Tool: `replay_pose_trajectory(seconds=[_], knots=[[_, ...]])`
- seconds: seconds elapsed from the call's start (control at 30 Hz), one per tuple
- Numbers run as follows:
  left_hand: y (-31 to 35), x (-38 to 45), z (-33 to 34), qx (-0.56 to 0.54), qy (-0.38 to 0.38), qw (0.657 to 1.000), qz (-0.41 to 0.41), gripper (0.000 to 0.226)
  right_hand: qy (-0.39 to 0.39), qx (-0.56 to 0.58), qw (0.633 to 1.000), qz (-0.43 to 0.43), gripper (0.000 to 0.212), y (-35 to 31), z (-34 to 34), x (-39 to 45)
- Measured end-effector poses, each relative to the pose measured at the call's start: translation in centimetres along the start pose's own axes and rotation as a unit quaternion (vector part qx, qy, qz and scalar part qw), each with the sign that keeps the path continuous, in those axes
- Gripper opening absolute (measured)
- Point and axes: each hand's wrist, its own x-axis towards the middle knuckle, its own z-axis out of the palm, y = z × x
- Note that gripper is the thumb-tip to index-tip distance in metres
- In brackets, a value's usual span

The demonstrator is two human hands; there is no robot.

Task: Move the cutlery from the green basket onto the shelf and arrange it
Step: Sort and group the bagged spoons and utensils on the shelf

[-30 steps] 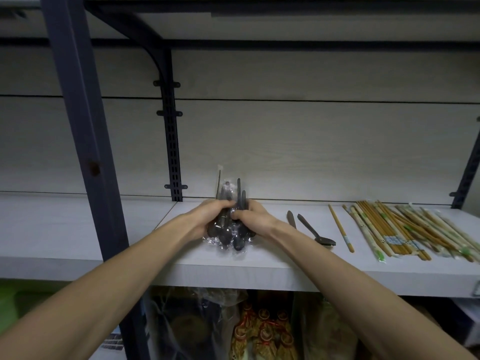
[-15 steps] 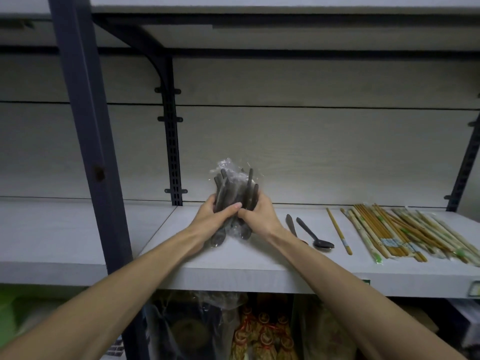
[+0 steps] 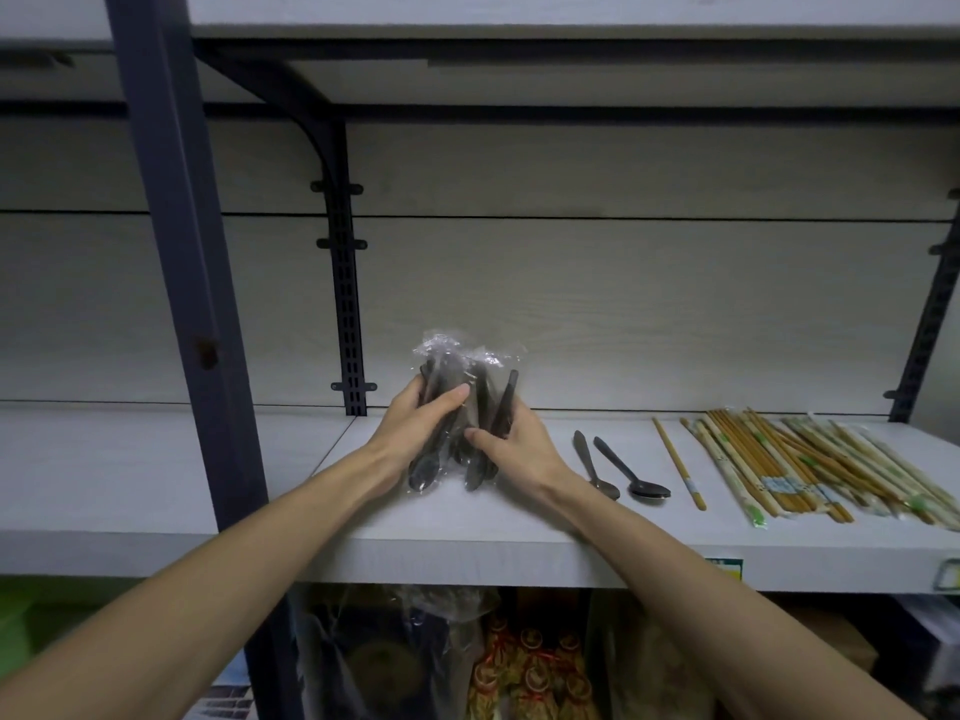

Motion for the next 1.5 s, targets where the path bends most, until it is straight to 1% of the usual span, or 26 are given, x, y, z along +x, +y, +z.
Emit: replay_pose_trajectory(seconds=[0.03,0.1,0.17,0.2,0.3,0.43,0.5,0.63,0.67,0.73,0.8,0.83,0.9,0.97,1.07,1.13,1.3,1.37,1.5], knots=[[0.1,0.0,0.1,-0.009,0.007,1.0,-0.005,0.031,0.004,0.001,1.0,-0.007,0.033,-0.1,0.1,0.1],[0.3,-0.1,0.4,-0.03,0.031,0.999,-0.014,0.038,0.03,0.013,0.999,-0.017,0.021,-0.8,0.5,0.7],[0.6,-0.1,0.7,-0.059,0.055,0.997,-0.008,0.043,0.059,0.008,0.998,-0.028,0.016,-1.6,0.8,1.6],[0.6,-0.1,0.8,-0.067,0.061,0.996,0.003,0.044,0.06,0.007,0.998,-0.03,0.016,-1.9,1.0,2.0],[0.4,-0.6,0.7,-0.039,0.043,0.998,0.033,0.048,0.042,0.021,0.999,-0.009,0.023,-1.8,1.3,2.0],[-0.1,-1.3,0.4,-0.038,0.044,0.997,0.052,0.058,0.025,0.059,0.998,-0.022,0.033,-0.3,1.5,1.3],[0.2,-1.5,0.7,-0.04,0.044,0.997,0.048,0.062,0.033,0.073,0.997,-0.024,0.036,-0.1,1.5,1.2],[-0.1,-1.7,1.2,-0.006,0.031,0.998,0.055,0.068,0.073,0.085,0.993,-0.029,0.035,-0.1,2.0,0.7],[-0.4,-1.6,1.3,0.0,0.027,0.998,0.06,0.074,0.084,0.095,0.992,-0.02,0.035,-0.1,2.2,0.8],[-0.9,-1.5,1.5,0.008,0.006,0.998,0.067,0.093,0.094,0.144,0.985,0.008,0.035,-0.3,2.5,1.2],[-1.4,-1.4,1.5,0.031,-0.011,0.997,0.065,0.106,0.098,0.202,0.974,0.035,0.044,-0.5,2.6,1.7],[-1.7,-1.4,1.5,0.048,-0.011,0.996,0.068,0.108,0.1,0.22,0.969,0.043,0.048,-0.6,2.4,1.9],[-2.2,-1.2,1.6,0.074,-0.003,0.995,0.07,0.1,0.098,0.257,0.96,0.058,0.046,-1.0,1.9,2.2],[-2.5,-0.9,1.6,0.081,0.023,0.995,0.062,0.082,0.094,0.282,0.951,0.087,0.042,-1.2,1.5,2.4],[-2.5,-0.3,2.0,0.085,0.073,0.992,0.056,0.055,0.092,0.287,0.947,0.115,0.053,-1.2,1.5,2.6],[-2.4,0.0,2.4,0.088,0.102,0.99,0.038,0.047,0.09,0.283,0.947,0.123,0.064,-1.0,1.9,2.9],[-2.1,0.6,3.4,0.068,0.173,0.983,0.002,0.053,0.09,0.312,0.937,0.13,0.088,-1.1,3.0,3.6],[-1.8,0.3,3.8,0.043,0.188,0.981,-0.003,0.059,0.099,0.326,0.933,0.118,0.092,-1.1,3.4,3.6],[-1.4,0.0,4.9,0.006,0.198,0.98,-0.021,0.078,0.155,0.327,0.925,0.119,0.095,-1.3,4.4,3.7]])
